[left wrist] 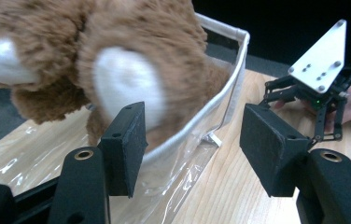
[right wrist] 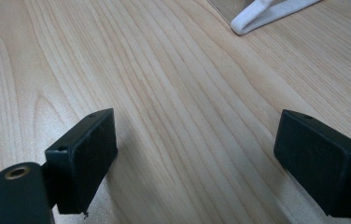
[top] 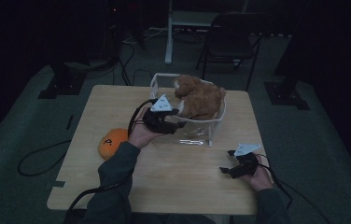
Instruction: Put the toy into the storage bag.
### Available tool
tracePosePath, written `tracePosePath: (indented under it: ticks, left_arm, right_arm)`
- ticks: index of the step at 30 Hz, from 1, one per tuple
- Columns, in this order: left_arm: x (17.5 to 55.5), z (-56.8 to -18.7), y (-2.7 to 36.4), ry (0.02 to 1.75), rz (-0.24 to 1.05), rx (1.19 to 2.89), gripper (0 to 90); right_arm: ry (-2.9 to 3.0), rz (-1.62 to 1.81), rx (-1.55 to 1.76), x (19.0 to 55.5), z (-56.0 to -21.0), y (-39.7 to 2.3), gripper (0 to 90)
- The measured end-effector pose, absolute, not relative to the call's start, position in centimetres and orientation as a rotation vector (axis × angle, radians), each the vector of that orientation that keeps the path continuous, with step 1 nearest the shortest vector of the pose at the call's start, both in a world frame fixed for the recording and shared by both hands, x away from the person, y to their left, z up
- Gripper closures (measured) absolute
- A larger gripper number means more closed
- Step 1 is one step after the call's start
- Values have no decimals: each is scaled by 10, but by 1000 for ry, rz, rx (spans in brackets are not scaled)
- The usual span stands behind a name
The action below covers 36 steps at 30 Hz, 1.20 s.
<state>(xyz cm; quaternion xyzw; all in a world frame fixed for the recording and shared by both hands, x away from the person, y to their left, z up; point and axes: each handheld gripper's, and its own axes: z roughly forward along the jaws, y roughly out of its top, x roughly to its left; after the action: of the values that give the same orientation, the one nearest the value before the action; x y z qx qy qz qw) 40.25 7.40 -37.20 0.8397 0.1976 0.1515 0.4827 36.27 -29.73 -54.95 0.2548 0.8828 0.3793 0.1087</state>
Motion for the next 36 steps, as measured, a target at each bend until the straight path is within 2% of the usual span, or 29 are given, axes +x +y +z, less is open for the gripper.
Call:
tracePosePath:
  ticks: [18, 36]
  left_arm:
    - [388, -367, 124, 556, 426, 1990, 407]
    - [384, -383, 171, 686, 455, 1994, 404]
  right_arm:
    - [2597, 1114, 749, 363, -549, -297, 126]
    - [2596, 1115, 748, 363, -550, -297, 126]
